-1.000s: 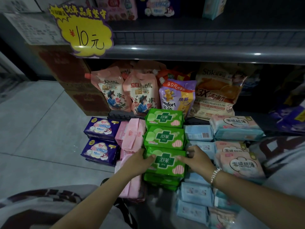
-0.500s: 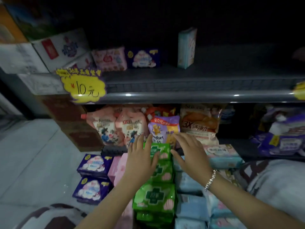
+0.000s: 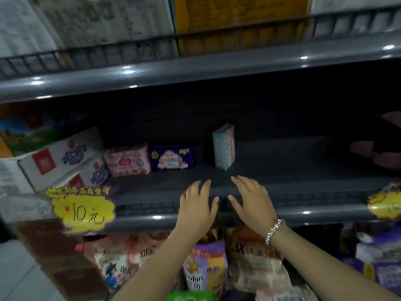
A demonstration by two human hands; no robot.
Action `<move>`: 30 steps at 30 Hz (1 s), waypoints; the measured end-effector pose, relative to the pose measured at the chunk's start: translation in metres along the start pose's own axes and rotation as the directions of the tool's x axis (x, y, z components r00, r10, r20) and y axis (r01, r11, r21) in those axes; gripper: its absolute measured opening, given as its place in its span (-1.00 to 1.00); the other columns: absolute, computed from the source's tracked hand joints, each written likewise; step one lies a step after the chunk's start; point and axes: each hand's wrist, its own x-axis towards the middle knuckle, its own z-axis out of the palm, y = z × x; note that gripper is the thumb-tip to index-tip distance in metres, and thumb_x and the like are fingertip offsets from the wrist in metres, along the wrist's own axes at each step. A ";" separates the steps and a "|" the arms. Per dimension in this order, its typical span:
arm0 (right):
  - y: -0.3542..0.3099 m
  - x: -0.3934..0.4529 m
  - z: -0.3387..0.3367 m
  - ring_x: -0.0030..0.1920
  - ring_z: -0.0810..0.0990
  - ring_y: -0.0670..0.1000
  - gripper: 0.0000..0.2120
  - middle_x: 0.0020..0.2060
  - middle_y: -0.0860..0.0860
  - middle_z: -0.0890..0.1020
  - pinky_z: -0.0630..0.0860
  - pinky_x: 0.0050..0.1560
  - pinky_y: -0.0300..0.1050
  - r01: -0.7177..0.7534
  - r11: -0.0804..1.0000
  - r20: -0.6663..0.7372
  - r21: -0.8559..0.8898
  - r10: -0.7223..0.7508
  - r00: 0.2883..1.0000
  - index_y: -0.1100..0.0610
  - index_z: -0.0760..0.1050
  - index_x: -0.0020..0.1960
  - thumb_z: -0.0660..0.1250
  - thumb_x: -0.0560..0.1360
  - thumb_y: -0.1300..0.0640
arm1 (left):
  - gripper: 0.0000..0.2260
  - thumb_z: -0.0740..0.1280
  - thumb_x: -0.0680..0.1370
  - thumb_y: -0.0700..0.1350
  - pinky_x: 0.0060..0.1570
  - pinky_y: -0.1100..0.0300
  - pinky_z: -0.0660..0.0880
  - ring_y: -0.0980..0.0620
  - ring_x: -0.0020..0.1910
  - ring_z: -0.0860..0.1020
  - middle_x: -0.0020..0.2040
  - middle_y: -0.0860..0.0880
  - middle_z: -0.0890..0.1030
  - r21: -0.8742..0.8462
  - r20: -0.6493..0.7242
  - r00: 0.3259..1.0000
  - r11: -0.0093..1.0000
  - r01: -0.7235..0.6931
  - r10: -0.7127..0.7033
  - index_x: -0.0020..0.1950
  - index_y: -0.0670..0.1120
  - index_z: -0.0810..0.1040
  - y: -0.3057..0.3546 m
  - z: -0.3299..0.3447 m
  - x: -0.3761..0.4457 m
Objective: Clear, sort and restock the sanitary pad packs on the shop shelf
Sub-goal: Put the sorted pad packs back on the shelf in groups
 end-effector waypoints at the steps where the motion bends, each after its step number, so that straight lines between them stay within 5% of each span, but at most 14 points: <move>1: 0.007 0.016 -0.001 0.44 0.29 0.04 -0.48 0.46 0.01 0.33 0.21 0.38 -0.08 -0.012 1.000 -0.005 -0.005 0.012 1.000 0.08 0.23 0.51 0.19 0.61 -0.06 | -0.50 0.05 0.66 0.11 0.42 0.05 0.16 -0.06 0.50 0.17 0.52 -0.09 0.20 -0.003 -0.002 1.000 1.000 -0.004 0.004 0.56 -0.03 0.09 0.001 0.001 0.017; 5: 0.037 0.080 0.005 0.42 0.31 0.08 -0.46 0.48 0.05 0.30 0.27 0.37 -0.05 -0.066 0.998 0.009 0.008 0.065 0.998 0.10 0.18 0.53 0.20 0.61 -0.03 | -0.46 0.06 0.66 0.12 0.36 0.03 0.28 -0.09 0.44 0.29 0.51 -0.12 0.22 -0.057 0.005 0.999 0.997 0.043 -0.042 0.57 -0.08 0.06 0.003 0.010 0.088; 11: 0.073 0.150 0.036 0.50 0.19 0.11 -0.43 0.56 0.01 0.08 0.22 0.44 -0.01 -0.143 0.981 0.151 0.133 0.122 0.981 0.05 -0.01 0.58 0.12 0.65 0.00 | -0.34 0.18 0.63 0.08 0.37 0.06 0.27 -0.10 0.49 0.23 0.56 -0.13 0.14 -0.378 0.094 0.973 0.897 0.230 -0.210 0.59 -0.09 -0.07 0.010 0.038 0.174; 16: 0.089 0.172 0.065 0.49 0.23 0.12 -0.46 0.53 0.04 0.19 0.22 0.46 0.03 -0.199 0.911 0.091 0.361 0.177 0.980 0.08 0.08 0.57 0.14 0.64 0.02 | -0.40 0.34 0.57 -0.03 0.13 0.13 0.43 -0.07 0.33 0.43 0.41 -0.08 0.40 -0.718 0.014 0.949 0.658 0.228 -0.314 0.53 -0.06 0.15 0.016 0.062 0.218; 22: 0.098 0.174 0.061 0.50 0.23 0.12 -0.33 0.53 0.10 0.19 0.21 0.46 -0.02 -0.284 0.826 0.066 0.488 0.289 0.955 0.17 -0.01 0.57 0.22 0.61 -0.02 | -0.63 0.37 0.55 -0.09 0.07 0.10 0.50 -0.06 0.13 0.56 0.24 -0.12 0.56 -0.829 0.095 0.930 0.490 0.271 -0.355 0.32 -0.12 0.39 0.001 0.068 0.235; 26: 0.087 0.174 0.052 0.26 0.53 0.07 -0.18 0.31 0.01 0.51 0.45 0.29 0.04 -0.341 0.683 0.145 0.646 0.328 0.933 0.11 0.16 0.52 0.36 0.44 -0.27 | -0.77 0.30 0.59 -0.14 0.08 0.08 0.55 0.00 0.04 0.60 0.13 -0.10 0.61 -0.928 0.309 0.928 0.147 0.342 -0.208 0.25 -0.10 0.46 -0.016 0.051 0.216; 28: 0.079 0.171 0.051 -0.11 0.63 -0.05 -0.41 0.04 -0.03 0.62 0.58 -0.03 -0.12 -0.370 0.579 0.237 0.726 0.293 0.926 0.10 0.34 0.37 0.41 0.46 -0.13 | -0.78 0.29 0.60 -0.10 0.14 0.04 0.53 -0.01 0.07 0.60 0.12 -0.06 0.62 -0.918 0.332 0.930 0.171 0.357 -0.158 0.24 -0.07 0.49 -0.030 0.045 0.207; 30: 0.076 0.168 0.052 -0.35 0.57 -0.10 -0.58 -0.13 -0.03 0.62 0.55 -0.28 -0.22 -0.367 0.551 0.263 0.749 0.261 0.929 0.11 0.42 0.22 0.43 0.47 -0.03 | -0.68 0.28 0.58 0.06 0.22 0.02 0.47 -0.03 0.17 0.56 0.18 -0.02 0.60 -0.830 0.270 0.951 0.464 0.309 -0.152 0.28 -0.05 0.50 -0.049 0.039 0.204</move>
